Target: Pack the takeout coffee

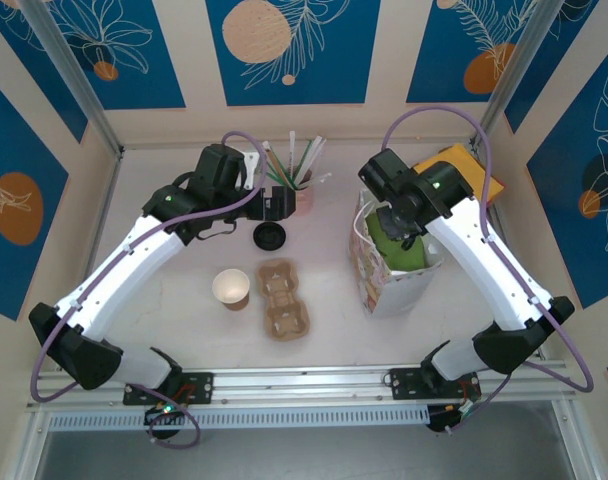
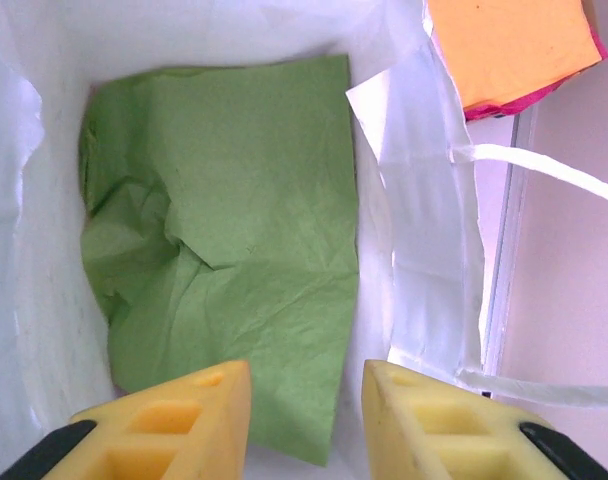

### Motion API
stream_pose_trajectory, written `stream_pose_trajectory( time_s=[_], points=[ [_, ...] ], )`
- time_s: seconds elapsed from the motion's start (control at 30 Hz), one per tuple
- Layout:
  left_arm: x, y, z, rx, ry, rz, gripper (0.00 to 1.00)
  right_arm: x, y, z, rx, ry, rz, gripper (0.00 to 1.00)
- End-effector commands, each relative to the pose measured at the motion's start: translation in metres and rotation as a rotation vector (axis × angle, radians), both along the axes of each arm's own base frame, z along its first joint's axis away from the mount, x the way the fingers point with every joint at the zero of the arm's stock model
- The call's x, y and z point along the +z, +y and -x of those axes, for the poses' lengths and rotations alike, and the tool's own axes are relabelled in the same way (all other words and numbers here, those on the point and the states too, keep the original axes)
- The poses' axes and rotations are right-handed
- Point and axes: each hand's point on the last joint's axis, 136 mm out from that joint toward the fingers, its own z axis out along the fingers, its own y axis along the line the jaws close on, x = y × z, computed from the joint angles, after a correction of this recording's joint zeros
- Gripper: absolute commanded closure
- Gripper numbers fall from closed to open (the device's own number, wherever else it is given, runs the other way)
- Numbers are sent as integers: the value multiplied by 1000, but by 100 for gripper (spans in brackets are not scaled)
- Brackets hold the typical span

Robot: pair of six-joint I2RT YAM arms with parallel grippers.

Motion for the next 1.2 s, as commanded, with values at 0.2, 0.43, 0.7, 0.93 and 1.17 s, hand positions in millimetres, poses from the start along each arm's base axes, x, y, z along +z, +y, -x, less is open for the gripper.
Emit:
stream_pose_trajectory(
  time_s=[0.2,0.43,0.7,0.93,1.17],
  points=[
    [6,5,6,3,-19,-3,0,41,-3,-14,-43,-172,-203,48],
    [5,8,4,15,-24,-27,0,82,-39,-36,-187,-400,-446,26],
    [2,17,1,39,-30,-82,0,80,-109,-58,-447,-519,-592,22],
    [-6,27,-4,65,-20,-145,0,32,-168,-66,-687,-486,-583,17],
    [-29,75,-24,245,57,-257,0,-28,-200,-63,-870,-410,-616,1]
  ],
)
